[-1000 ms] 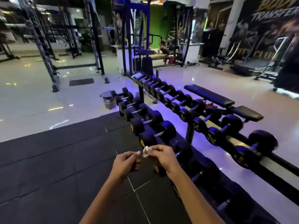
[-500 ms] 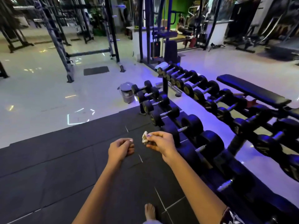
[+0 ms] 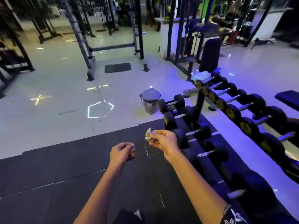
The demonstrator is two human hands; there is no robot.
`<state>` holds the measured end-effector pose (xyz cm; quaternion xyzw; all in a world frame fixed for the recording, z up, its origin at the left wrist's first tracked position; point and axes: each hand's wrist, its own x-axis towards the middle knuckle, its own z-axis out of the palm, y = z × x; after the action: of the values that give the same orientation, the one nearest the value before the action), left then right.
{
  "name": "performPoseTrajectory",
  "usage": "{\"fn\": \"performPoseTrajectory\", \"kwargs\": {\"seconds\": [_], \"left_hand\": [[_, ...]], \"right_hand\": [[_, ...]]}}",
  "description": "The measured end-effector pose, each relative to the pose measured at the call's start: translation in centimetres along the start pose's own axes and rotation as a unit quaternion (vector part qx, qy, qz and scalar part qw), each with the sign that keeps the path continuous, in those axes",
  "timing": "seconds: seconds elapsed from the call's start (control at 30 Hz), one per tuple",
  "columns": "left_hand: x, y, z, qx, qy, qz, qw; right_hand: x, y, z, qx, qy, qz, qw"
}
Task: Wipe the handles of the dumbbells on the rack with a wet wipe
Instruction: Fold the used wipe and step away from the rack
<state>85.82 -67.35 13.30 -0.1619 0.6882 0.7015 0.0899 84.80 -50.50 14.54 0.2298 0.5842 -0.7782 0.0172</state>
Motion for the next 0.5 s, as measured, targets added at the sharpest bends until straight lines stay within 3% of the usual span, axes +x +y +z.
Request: {"fn": "performPoseTrajectory", "kwargs": {"seconds": [0.2, 0.5], "left_hand": [[21.5, 5.1, 2.3, 0.018, 0.012, -0.014, 1.000], [51.2, 16.9, 11.4, 0.084, -0.063, -0.034, 0.994]], "right_hand": [[20.1, -4.3, 5.8, -0.008, 0.013, 0.004, 1.000], [46.3, -13.2, 11.7, 0.031, 0.056, 0.040, 0.997]]}}
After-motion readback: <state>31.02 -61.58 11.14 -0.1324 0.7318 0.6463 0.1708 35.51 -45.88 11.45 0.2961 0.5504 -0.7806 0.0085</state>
